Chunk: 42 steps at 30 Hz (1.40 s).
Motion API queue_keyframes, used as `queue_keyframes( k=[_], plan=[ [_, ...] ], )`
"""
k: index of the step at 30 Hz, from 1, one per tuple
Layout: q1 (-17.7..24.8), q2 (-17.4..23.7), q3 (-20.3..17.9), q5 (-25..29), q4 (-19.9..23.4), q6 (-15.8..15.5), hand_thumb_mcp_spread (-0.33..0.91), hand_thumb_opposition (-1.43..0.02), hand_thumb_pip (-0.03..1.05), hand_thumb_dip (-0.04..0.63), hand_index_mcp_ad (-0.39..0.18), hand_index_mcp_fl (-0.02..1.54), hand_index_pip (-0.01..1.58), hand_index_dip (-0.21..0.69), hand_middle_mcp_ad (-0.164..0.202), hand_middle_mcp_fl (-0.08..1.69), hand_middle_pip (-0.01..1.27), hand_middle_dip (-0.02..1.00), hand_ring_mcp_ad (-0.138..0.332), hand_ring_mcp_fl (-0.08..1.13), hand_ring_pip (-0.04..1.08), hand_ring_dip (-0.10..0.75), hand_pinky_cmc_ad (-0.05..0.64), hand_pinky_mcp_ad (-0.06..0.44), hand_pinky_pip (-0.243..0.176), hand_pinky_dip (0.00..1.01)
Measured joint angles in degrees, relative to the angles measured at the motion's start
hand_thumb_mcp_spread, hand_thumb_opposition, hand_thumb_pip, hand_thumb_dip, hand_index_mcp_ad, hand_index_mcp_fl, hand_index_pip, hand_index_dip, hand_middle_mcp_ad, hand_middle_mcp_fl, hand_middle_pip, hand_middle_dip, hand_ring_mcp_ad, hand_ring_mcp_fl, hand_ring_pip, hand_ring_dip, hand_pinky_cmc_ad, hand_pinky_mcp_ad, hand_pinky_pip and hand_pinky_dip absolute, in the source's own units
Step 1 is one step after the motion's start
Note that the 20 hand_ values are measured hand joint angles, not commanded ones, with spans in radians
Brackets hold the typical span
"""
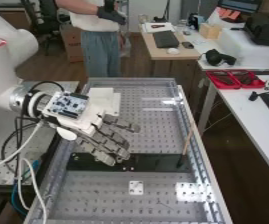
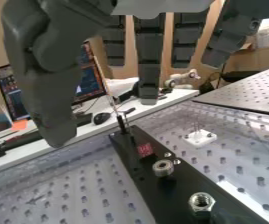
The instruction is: Grab the bearing and place it in the white container
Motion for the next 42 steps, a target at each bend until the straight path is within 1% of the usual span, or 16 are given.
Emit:
queue_keyframes(
  k=[3, 4, 5, 10, 13, 18, 22, 23, 25, 29, 33, 35, 37, 38, 39, 42],
  plan=[
    [-0.8, -1.0, 0.6, -1.8, 0.9, -0.3, 0.48, -0.76, 0.48, 0.208, -0.079, 0.04, 0.15, 0.073, 0.089, 0.48, 0.14, 0.51, 0.145, 0.12, 0.11, 0.115, 0.33, 0.23, -0.059, 0.14],
    [-1.0, -1.3, 0.7, -2.2, 1.0, -0.4, 0.48, -0.77, 0.48, 0.208, -0.087, 0.04, 0.13, 0.063, 0.093, 0.5, 0.14, 0.52, 0.148, 0.12, 0.12, 0.126, 0.33, 0.23, -0.059, 0.14],
    [-1.3, -1.6, 0.9, -2.9, 1.4, -0.6, 0.49, -0.77, 0.49, 0.204, -0.087, 0.03, 0.13, 0.061, 0.087, 0.49, 0.14, 0.54, 0.134, 0.13, 0.11, 0.131, 0.33, 0.234, -0.059, 0.14],
    [-2.8, -3.2, 1.5, -5.3, 3.4, -1.9, 0.52, -0.8, 0.54, 0.269, -0.105, 0.04, 0.12, 0.019, 0.075, 0.5, 0.14, 0.59, 0.117, 0.18, 0.11, 0.185, 0.33, 0.23, -0.059, 0.14],
    [-3.5, -4.2, 1.4, -6.5, 6.4, -3.4, 0.56, -0.82, 0.54, 0.284, -0.11, 0.04, 0.12, 0.014, 0.063, 0.51, 0.14, 0.63, 0.101, 0.2, 0.12, 0.23, 0.333, 0.23, -0.059, 0.14],
    [-4.6, -6.0, 0.7, -8.6, 10.9, -5.0, 0.57, -0.84, 0.54, 0.316, -0.138, 0.03, 0.1, 0.014, 0.058, 0.51, 0.27, 0.69, 0.075, 0.26, 0.11, 0.326, 0.33, 0.23, -0.061, 0.14],
    [-5.5, -6.9, 0.7, -10.2, 11.8, -5.7, 0.6, -0.85, 0.53, 0.339, -0.141, 0.04, 0.1, 0.0, 0.047, 0.51, 0.34, 0.72, 0.068, 0.31, 0.11, 0.398, 0.33, 0.23, -0.061, 0.15],
    [-5.8, -7.2, 0.7, -10.8, 11.9, -5.9, 0.6, -0.85, 0.53, 0.339, -0.143, 0.03, 0.1, 0.0, 0.051, 0.51, 0.35, 0.72, 0.07, 0.33, 0.11, 0.415, 0.33, 0.232, -0.044, 0.15],
    [-6.3, -7.7, 0.9, -11.7, 12.0, -6.4, 0.6, -0.85, 0.53, 0.34, -0.143, 0.03, 0.1, 0.0, 0.051, 0.51, 0.38, 0.74, 0.058, 0.34, 0.12, 0.452, 0.333, 0.232, -0.042, 0.15],
    [-7.0, -8.5, 0.8, -12.7, 13.3, -7.6, 0.6, -0.86, 0.53, 0.349, -0.152, 0.04, 0.1, -0.023, 0.051, 0.51, 0.44, 0.77, 0.052, 0.38, 0.12, 0.497, 0.33, 0.234, -0.024, 0.16],
    [-7.5, -9.1, 0.4, -13.6, 15.4, -7.8, 0.6, -0.87, 0.53, 0.349, -0.161, 0.04, 0.1, -0.026, 0.051, 0.49, 0.49, 0.77, 0.049, 0.39, 0.12, 0.529, 0.33, 0.23, -0.028, 0.16],
    [-7.7, -9.2, 0.2, -14.0, 16.8, -7.8, 0.65, -0.88, 0.54, 0.363, -0.159, 0.04, 0.1, -0.026, 0.03, 0.58, 0.58, 0.79, 0.051, 0.39, 0.12, 0.548, 0.33, 0.23, -0.028, 0.16],
    [-7.9, -9.4, 0.1, -14.5, 17.8, -7.8, 0.71, -0.9, 0.54, 0.363, -0.161, 0.04, 0.1, -0.044, -0.019, 0.72, 0.75, 0.83, 0.051, 0.39, 0.12, 0.562, 0.333, 0.234, -0.028, 0.16],
    [-7.9, -9.5, 0.1, -14.8, 18.0, -7.8, 0.72, -0.91, 0.54, 0.363, -0.166, 0.03, 0.1, -0.045, -0.037, 0.74, 0.77, 0.85, 0.042, 0.39, 0.12, 0.562, 0.333, 0.234, -0.028, 0.16],
    [-8.0, -9.7, 0.2, -14.9, 18.0, -7.9, 0.74, -0.91, 0.54, 0.363, -0.166, 0.04, 0.1, -0.042, -0.049, 0.74, 0.76, 0.86, 0.037, 0.39, 0.12, 0.564, 0.333, 0.234, -0.028, 0.16],
    [-8.0, -10.2, 0.5, -15.4, 18.0, -7.8, 0.72, -0.91, 0.49, 0.363, -0.169, 0.04, 0.1, -0.047, -0.049, 0.62, 0.68, 0.86, 0.037, 0.39, 0.11, 0.581, 0.342, 0.234, -0.028, 0.16]
  ],
)
